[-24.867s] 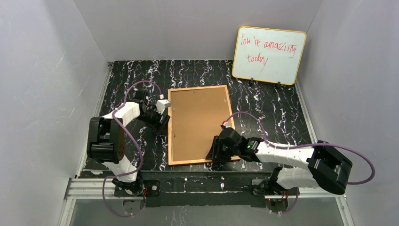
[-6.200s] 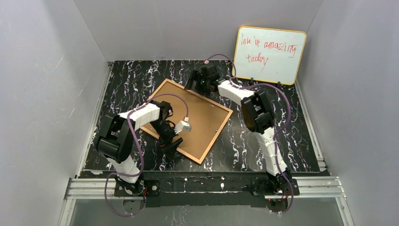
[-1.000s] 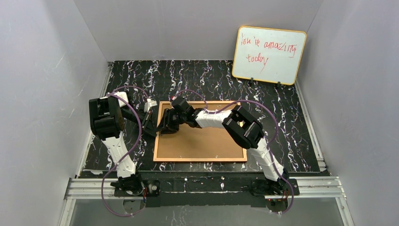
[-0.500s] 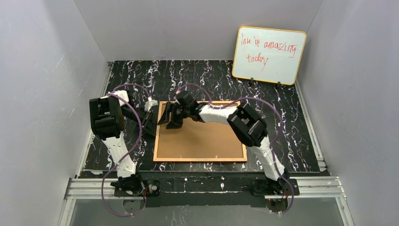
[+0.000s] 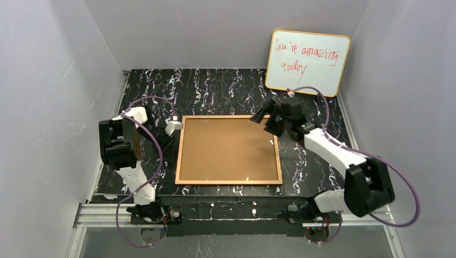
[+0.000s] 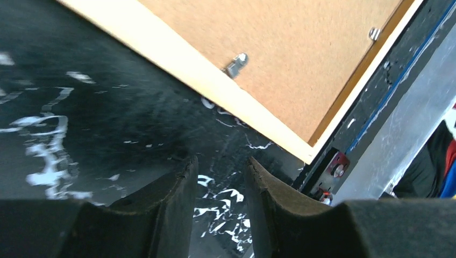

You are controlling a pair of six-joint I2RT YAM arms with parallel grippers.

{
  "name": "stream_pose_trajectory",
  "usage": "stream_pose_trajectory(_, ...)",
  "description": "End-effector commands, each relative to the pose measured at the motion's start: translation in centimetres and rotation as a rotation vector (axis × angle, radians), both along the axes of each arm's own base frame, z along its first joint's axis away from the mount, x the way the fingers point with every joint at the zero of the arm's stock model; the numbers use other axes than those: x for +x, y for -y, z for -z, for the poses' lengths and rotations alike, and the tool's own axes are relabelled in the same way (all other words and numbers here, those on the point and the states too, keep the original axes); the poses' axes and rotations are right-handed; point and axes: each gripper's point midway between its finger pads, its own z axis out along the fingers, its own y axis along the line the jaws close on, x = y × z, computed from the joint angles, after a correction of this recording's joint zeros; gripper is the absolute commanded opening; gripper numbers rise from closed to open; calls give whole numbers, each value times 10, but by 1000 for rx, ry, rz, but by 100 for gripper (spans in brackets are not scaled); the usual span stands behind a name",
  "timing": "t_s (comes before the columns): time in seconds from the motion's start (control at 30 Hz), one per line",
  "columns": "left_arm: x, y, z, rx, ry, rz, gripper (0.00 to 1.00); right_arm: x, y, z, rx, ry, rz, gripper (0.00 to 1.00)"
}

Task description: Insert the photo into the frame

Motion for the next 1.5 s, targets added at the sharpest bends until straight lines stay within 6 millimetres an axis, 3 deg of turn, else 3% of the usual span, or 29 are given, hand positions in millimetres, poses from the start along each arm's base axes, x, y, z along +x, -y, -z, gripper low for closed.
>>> stream_pose_trajectory(0.0, -16, 0, 2, 64, 56, 88, 36, -33, 63, 53, -146, -103, 119, 97)
stream_pose_trajectory(0.17, -30, 4, 3, 79, 55, 132, 36, -45, 87, 75, -163, -134, 176, 99)
stream_pose_trajectory(0.4, -42, 11, 5, 84, 62, 195, 36, -36, 85, 95, -184, -168, 171, 99)
stream_pose_trajectory(0.57, -46, 22, 11, 89, 48, 221, 36, -19, 72, 98, -171, -191, 137, 98)
stream_pose_trajectory(0.7, -45, 23, 12, 93, 55, 228, 36, -2, 71, 83, -191, -153, 136, 98)
stream_pose_trajectory(0.87, -44, 21, 13, 102, 50, 232, 36, 6, 97, 67, -212, -117, 194, 98)
stream_pose_trajectory(1.0, -43, 22, 14, 97, 47, 230, 35, 1, 118, 75, -217, -135, 230, 97)
stream_pose_trajectory(1.07, -42, 23, 14, 93, 45, 229, 35, -3, 120, 83, -217, -148, 228, 97)
stream_pose_trajectory(1.27, -43, 22, 17, 102, 38, 228, 35, -10, 97, 112, -145, -235, 175, 94)
stream_pose_trajectory(1.4, -40, 20, 17, 121, 30, 222, 35, -7, 61, 122, -157, -253, 113, 93)
stream_pose_trajectory(1.47, -40, 21, 16, 115, 34, 219, 35, 4, 38, 118, -152, -236, 81, 93)
